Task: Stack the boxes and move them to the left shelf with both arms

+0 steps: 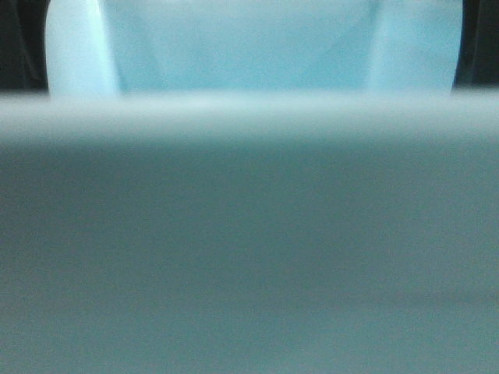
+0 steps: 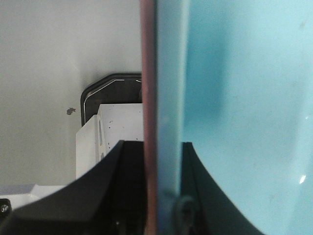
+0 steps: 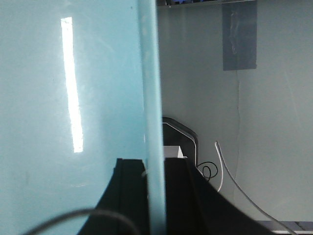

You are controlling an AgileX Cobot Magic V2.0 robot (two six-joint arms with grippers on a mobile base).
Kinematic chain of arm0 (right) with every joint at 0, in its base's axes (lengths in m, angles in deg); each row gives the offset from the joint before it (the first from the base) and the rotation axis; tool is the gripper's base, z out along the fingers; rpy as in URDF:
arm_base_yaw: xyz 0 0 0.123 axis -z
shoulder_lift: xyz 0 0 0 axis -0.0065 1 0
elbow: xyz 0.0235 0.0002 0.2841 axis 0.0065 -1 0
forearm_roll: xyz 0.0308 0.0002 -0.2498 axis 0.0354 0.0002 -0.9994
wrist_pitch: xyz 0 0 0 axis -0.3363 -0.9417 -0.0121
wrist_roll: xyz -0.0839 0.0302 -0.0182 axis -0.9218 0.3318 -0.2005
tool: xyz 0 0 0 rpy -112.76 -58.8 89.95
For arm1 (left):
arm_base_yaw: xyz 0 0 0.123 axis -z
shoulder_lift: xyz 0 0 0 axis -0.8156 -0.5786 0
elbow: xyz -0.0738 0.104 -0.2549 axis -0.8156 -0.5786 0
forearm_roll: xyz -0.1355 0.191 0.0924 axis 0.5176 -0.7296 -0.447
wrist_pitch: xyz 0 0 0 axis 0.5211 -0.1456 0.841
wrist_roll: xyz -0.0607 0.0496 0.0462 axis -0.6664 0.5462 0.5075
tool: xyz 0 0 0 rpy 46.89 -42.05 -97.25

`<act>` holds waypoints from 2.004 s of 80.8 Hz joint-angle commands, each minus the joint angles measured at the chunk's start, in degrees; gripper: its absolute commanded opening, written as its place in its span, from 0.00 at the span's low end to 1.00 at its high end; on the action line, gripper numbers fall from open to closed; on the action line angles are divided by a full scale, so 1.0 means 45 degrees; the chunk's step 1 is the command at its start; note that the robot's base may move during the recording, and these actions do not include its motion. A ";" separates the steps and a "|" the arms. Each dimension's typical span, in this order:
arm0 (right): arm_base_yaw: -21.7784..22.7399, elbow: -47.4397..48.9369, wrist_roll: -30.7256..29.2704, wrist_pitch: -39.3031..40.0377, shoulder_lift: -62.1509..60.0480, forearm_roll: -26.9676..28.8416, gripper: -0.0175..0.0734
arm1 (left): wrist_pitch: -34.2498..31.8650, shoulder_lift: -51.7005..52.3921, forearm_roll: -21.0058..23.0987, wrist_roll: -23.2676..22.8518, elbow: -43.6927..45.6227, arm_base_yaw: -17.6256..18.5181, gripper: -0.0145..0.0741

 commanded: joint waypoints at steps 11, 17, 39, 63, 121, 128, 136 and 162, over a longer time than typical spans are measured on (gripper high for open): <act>-0.0042 0.0442 0.0040 -0.0276 -0.0426 0.0042 0.25 | 0.0522 0.0419 0.0736 0.0032 0.0414 0.0139 0.16; -0.0042 0.0442 0.0040 -0.0276 -0.0426 0.0042 0.25 | 0.0522 0.0419 0.0736 0.0032 0.0414 0.0139 0.16; -0.0042 0.0442 0.0040 -0.0276 -0.0426 0.0042 0.25 | 0.0522 0.0419 0.0736 0.0032 0.0414 0.0139 0.16; -0.0042 0.0442 0.0040 -0.0276 -0.0426 0.0042 0.25 | 0.0522 0.0419 0.0736 0.0032 0.0414 0.0139 0.16; -0.0042 0.0442 0.0055 0.0007 -0.0426 0.0042 0.25 | 0.0031 0.0419 0.0690 0.0032 0.0414 0.0139 0.16; -0.0042 0.0442 0.0038 0.0253 -0.0426 0.0042 0.25 | -0.0400 0.0419 0.0517 0.0032 0.0414 0.0139 0.16; -0.0042 0.0442 -0.0383 0.0454 -0.0426 0.0042 0.25 | -0.0829 0.0419 0.0461 0.0032 0.0414 0.0139 0.16; 0.1292 0.0575 -0.1541 0.2306 -0.0126 -0.0221 0.25 | -0.1738 -0.0212 -0.0513 0.1226 0.1433 -0.0821 0.16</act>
